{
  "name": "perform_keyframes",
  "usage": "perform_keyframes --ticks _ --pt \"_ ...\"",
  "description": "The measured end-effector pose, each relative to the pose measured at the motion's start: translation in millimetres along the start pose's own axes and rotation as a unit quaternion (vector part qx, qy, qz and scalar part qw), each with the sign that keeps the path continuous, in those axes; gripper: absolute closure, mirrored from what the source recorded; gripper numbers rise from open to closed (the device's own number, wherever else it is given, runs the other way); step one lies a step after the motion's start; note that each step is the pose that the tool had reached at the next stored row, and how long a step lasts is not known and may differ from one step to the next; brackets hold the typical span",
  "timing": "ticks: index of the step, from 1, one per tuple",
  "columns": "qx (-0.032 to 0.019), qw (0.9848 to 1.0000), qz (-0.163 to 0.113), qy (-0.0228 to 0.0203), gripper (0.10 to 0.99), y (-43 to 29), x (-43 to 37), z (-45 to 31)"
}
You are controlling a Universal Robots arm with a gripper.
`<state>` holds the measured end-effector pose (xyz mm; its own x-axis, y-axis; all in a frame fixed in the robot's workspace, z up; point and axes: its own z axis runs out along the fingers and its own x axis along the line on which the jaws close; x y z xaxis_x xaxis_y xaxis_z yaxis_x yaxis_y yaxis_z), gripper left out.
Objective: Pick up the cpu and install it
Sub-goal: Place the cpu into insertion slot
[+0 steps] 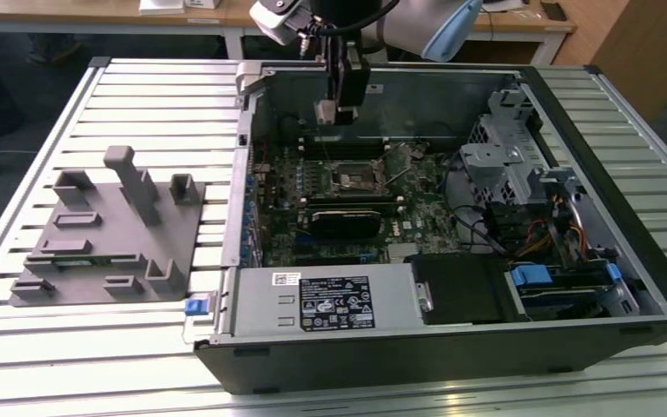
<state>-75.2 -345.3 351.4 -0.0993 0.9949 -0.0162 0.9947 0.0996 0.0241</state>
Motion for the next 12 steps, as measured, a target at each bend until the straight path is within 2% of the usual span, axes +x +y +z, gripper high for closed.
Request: perform_keyframes --ticks 12 --pt "0.0000 1.0000 0.000 -0.0002 0.557 -0.1 0.1 4.8"
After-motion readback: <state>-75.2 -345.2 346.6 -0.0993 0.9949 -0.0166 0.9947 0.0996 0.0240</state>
